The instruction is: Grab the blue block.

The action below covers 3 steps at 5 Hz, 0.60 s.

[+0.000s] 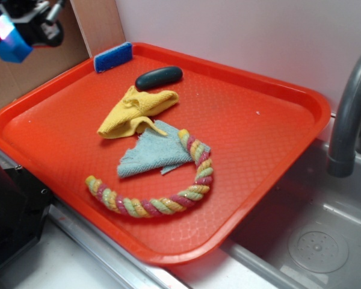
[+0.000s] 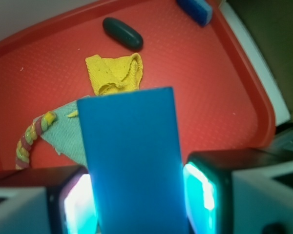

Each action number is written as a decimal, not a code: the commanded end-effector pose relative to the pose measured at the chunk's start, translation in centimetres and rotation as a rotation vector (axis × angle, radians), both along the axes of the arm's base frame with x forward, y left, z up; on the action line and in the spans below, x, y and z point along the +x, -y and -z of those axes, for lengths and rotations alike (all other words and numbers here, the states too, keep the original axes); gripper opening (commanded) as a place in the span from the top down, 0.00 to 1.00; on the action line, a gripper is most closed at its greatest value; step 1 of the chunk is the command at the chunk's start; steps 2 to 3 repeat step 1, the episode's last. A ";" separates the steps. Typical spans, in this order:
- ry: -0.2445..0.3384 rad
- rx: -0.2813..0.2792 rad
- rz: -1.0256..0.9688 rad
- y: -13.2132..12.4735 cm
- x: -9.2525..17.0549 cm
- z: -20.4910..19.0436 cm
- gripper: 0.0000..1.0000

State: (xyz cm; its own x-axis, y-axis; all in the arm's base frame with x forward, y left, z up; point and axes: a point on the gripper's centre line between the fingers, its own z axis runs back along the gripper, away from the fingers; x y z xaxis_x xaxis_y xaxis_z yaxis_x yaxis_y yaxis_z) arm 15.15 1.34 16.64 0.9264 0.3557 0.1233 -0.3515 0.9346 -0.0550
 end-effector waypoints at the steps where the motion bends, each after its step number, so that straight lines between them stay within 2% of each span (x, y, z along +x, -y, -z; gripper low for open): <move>1: 0.033 0.023 0.032 1.4 3.0 -1.8 1.00; 3: 0.033 0.023 0.032 1.4 3.0 -1.8 1.00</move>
